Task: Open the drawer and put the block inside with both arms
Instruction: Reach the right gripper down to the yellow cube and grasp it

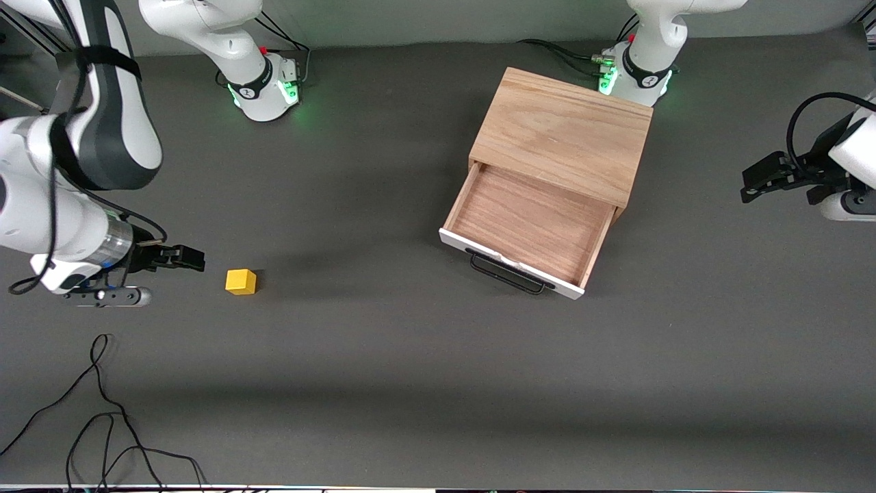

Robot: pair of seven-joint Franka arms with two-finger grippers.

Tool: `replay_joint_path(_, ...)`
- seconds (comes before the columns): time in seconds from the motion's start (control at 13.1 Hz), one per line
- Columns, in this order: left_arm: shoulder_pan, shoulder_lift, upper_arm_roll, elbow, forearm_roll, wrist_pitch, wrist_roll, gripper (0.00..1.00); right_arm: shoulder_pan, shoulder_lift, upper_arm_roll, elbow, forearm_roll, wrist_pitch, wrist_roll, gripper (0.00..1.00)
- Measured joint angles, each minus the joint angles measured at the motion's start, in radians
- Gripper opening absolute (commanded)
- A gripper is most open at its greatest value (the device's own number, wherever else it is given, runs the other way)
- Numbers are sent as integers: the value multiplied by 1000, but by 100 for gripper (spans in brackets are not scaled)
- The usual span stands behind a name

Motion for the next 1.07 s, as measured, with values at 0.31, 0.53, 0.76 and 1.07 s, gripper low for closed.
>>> replay_joint_path(0.31, -9, -3, 6, -4, 0, 0, 2, 100, 0, -12, -7, -249, 0, 267, -7, 100)
replay_joint_path(0.53, -11, -3, 14, -4, 0, 0, 2, 100, 1, 26, -7, -352, -1, 438, -8, 100)
replay_joint_path(0.76, -11, -3, 18, -5, 0, 0, 3, 100, 2, 119, -6, -390, -1, 589, -8, 100)
replay_joint_path(1.07, -15, -3, 18, -10, 0, 0, 4, 100, 4, 228, -4, -391, -1, 723, -8, 87)
